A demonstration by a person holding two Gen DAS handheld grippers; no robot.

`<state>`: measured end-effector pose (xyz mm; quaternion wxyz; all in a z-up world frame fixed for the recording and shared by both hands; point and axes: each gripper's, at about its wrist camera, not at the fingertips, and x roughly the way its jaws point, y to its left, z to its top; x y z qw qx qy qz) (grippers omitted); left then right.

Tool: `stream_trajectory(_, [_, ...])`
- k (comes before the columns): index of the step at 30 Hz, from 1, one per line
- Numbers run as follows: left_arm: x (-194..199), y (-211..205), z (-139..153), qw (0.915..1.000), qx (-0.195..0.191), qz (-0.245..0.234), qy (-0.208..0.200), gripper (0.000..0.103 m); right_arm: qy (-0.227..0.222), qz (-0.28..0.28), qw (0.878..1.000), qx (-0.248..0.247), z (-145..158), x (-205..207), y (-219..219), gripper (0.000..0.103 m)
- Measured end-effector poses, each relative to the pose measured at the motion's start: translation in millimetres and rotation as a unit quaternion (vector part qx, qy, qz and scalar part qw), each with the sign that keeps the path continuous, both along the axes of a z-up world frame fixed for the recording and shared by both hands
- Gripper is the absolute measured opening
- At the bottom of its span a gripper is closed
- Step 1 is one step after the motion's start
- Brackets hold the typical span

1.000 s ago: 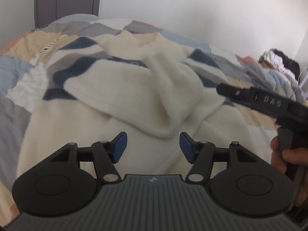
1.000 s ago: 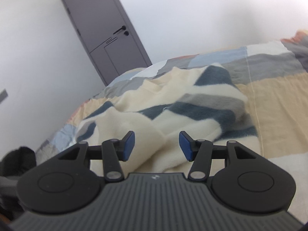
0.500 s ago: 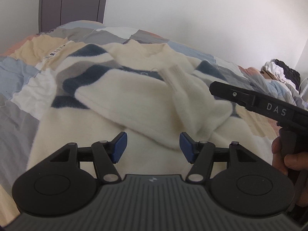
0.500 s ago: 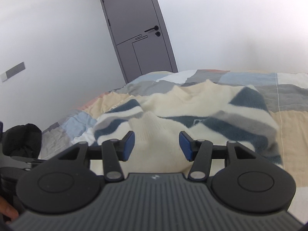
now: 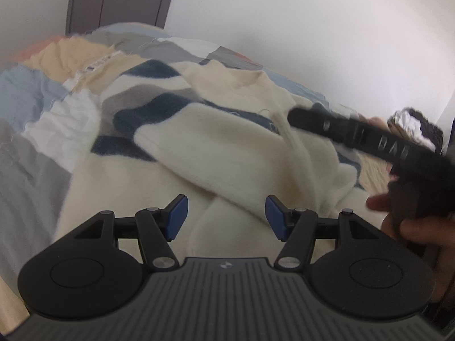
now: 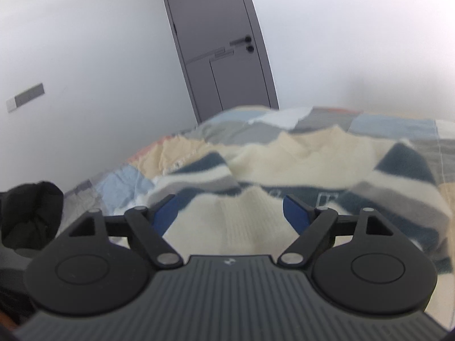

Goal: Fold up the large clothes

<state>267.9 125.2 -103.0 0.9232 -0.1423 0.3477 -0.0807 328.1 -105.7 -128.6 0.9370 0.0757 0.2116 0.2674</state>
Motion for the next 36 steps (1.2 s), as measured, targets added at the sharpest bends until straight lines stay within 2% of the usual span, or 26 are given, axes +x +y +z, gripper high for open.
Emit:
stream_trajectory(6, [2,24,-4,0.9995,-0.023,0.023,-0.005,0.066,0.037,-0.016,0.998,-0.058,-29,12,9,0.082])
stream_trajectory(10, [7,40,-14,0.9972,-0.065,0.035,0.006,0.066,0.047,-0.044,0.992,-0.112,-42,13,18,0.081])
stream_trajectory(12, [8,45,-17,0.9956,-0.083,0.043,0.009,0.066,0.038,-0.053,0.990,-0.127,-42,9,20,0.074])
stream_trajectory(13, [9,46,-18,0.9950,-0.089,0.044,0.009,0.066,0.035,-0.061,0.989,-0.131,-42,8,19,0.068])
stream_trajectory(17, [10,45,-22,0.9946,-0.090,0.048,0.016,0.066,0.038,-0.103,0.987,-0.117,-41,2,5,0.056])
stream_trajectory(22, [7,38,-19,0.9961,-0.074,0.047,0.014,0.066,0.065,-0.164,0.982,-0.071,-30,-11,-28,0.057])
stream_trajectory(26, [1,34,-15,0.9967,-0.066,0.046,0.013,0.066,0.113,-0.198,0.973,-0.033,-31,-24,-55,0.057])
stream_trajectory(31, [-5,24,-13,0.9976,-0.055,0.037,0.019,0.066,0.165,-0.253,0.953,-0.011,-34,-36,-86,0.059])
stream_trajectory(33, [-6,18,-13,0.9983,-0.047,0.030,0.018,0.066,0.167,-0.264,0.950,-0.006,-32,-39,-97,0.060])
stream_trajectory(36, [-5,9,-15,0.9989,-0.035,0.021,0.021,0.066,0.141,-0.253,0.957,-0.008,-23,-42,-100,0.060])
